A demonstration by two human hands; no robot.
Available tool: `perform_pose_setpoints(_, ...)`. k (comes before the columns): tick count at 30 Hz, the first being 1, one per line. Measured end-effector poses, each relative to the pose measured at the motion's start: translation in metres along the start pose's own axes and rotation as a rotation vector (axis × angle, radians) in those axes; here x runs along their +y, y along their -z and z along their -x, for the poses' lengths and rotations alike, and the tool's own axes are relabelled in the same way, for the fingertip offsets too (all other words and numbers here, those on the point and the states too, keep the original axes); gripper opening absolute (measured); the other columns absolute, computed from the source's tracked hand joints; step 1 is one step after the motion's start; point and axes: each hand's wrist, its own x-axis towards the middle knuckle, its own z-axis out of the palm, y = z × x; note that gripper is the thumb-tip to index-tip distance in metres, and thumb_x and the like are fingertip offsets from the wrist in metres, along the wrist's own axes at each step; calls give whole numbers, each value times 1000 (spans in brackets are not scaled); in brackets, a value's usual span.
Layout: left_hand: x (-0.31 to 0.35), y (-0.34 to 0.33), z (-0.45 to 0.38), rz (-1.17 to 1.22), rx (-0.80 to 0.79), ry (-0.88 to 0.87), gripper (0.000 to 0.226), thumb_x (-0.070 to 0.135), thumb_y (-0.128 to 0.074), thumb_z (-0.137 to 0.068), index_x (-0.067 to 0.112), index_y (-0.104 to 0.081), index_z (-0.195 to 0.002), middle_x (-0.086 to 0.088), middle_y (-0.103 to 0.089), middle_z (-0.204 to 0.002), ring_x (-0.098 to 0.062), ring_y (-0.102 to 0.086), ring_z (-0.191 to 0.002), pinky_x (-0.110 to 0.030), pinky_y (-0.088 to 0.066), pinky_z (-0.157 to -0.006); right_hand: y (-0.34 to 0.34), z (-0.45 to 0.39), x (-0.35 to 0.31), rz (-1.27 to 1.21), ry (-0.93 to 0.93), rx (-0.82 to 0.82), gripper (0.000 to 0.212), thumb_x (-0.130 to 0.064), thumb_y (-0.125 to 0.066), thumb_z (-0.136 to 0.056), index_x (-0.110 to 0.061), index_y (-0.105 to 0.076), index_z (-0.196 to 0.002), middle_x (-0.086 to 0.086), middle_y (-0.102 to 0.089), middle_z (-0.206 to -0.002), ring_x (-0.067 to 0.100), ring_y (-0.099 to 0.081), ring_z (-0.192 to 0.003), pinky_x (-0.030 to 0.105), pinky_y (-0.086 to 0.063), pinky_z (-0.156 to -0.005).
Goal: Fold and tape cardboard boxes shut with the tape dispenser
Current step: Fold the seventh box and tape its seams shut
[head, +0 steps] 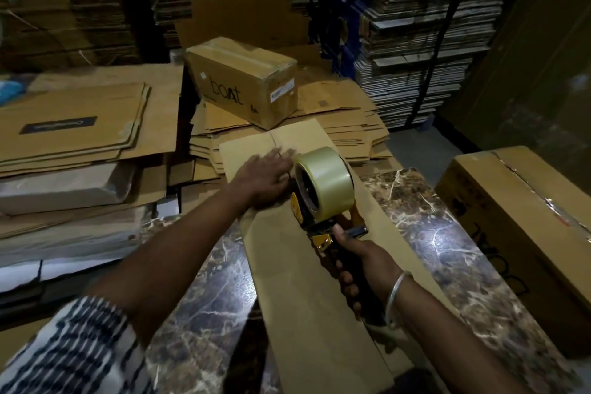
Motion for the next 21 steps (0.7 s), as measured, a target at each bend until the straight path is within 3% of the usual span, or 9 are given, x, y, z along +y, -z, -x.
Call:
perform_pose_setpoints(3, 12, -5, 14, -56, -75, -78, 55, 49, -25, -104, 36, -20, -157, 11, -10, -166, -16, -2, -154, -53, -8, -122, -3, -1, 1, 4, 8, 7, 62, -76, -67, -61, -17, -46, -61, 3, -36, -56, 18, -26, -45, 24, -22, -45)
perform_pose_setpoints(7, 10, -3, 8, -90, -133, -53, 56, 53, -21, -104, 39, -15, -157, 13, -6, -167, -16, 0, -154, -53, -7, -122, -5, -2, -1, 6, 4, 20, 62, -75, -67, -63, -17, -45, -61, 3, -36, -56, 19, -27, -44, 26, -21, -46)
perform_pose_setpoints(13, -9, 2, -14, -134, -149, 10, 58, 61, -19, -101, 44, -15, -156, 19, -7, -166, -12, -3, -154, -61, -9, -119, -11, -12, -27, 24, -5, 3, 61, -70, -60, -82, -21, -45, -50, 0, -34, -54, 16, -24, -44, 24, -18, -46)
perform_pose_setpoints(21, -24, 11, -28, -182, -170, 31, 56, 58, -22, -102, 45, -16, -156, 20, -4, -166, -12, -5, -154, -67, -12, -116, -12, -26, -48, 53, -23, -21, 61, -76, -61, -78, -20, -44, -59, -1, -31, -56, 16, -23, -46, 26, -16, -49)
